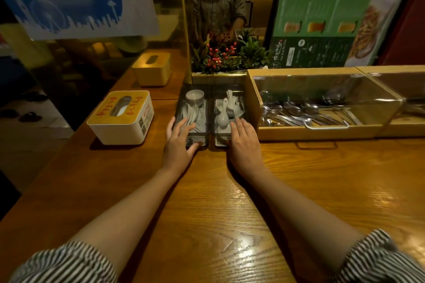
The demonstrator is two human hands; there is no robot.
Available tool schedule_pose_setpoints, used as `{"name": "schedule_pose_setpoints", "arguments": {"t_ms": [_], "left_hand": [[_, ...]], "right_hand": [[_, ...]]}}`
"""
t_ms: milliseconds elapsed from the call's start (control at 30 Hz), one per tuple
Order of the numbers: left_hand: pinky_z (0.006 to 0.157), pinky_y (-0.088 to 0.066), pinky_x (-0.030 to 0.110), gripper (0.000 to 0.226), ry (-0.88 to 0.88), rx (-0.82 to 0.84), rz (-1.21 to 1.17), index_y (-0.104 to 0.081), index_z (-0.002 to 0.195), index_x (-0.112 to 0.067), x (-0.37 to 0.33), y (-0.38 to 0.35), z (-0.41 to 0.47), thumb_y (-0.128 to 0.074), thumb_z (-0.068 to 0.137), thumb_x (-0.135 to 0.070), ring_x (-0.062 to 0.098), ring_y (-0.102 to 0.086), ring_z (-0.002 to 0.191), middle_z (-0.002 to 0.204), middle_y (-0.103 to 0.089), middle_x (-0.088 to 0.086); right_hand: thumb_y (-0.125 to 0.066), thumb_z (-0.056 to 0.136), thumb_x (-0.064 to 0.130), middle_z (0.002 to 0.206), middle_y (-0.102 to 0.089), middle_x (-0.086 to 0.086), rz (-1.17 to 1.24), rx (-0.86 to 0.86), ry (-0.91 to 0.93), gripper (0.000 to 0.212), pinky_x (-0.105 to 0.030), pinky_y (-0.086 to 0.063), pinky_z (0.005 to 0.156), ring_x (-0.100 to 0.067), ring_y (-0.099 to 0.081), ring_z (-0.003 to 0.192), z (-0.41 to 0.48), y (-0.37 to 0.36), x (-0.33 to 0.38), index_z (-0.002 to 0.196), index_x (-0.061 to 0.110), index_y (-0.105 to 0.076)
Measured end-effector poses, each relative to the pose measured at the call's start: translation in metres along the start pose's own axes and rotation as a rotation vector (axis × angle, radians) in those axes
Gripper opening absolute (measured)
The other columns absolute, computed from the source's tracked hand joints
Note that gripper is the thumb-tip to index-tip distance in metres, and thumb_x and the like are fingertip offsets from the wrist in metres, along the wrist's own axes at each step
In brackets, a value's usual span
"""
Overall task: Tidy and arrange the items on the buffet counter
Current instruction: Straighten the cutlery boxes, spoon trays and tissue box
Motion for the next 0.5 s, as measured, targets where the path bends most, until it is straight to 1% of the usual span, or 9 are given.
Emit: {"name": "schedule_pose_setpoints", "arguments": {"t_ms": [200, 333, 500], "left_hand": [[0.113, -0.018, 0.037, 0.055, -0.007, -0.005, -0.019, -0.058, 0.129, -0.014, 0.0, -0.0028, 0.0001, -0.079, 0.078, -0.014, 0.03, -0.02, 0.146, 0.147, -0.045, 0.008], [0.114, -0.02, 0.04, 0.054, -0.022, -0.005, -0.03, -0.058, 0.128, -0.014, -0.0029, -0.0062, 0.0005, -0.079, 0.078, -0.015, 0.031, -0.02, 0.146, 0.146, -0.046, 0.007], [0.114, -0.018, 0.039, 0.054, -0.025, 0.004, -0.027, -0.057, 0.129, -0.014, -0.005, -0.0084, -0.0001, -0.078, 0.078, -0.013, 0.03, -0.019, 0.146, 0.147, -0.045, 0.006]], "right_hand": [[-0.068, 0.084, 0.016, 0.144, -0.048, -0.021, -0.005, 0.013, -0.015, 0.063, -0.045, -0.028, 0.117, -0.033, -0.042, 0.137, 0.0033, -0.0036, -0.0024, 0.14, 0.0, -0.045], [-0.068, 0.082, 0.013, 0.146, -0.046, -0.02, 0.009, 0.014, -0.034, 0.065, -0.045, -0.026, 0.118, -0.033, -0.04, 0.139, 0.002, -0.0031, -0.0067, 0.141, 0.001, -0.044], [-0.065, 0.086, 0.015, 0.151, -0.041, -0.019, 0.018, 0.044, -0.039, 0.064, -0.044, -0.022, 0.119, -0.031, -0.035, 0.143, 0.0009, -0.003, -0.0098, 0.145, 0.003, -0.04]]}}
Point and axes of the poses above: each hand's wrist, its own z-axis towards the middle knuckle, its own y-axis out of the back of the hand, x = y × z, the point moved 7 cm from there along z, towards the middle knuckle
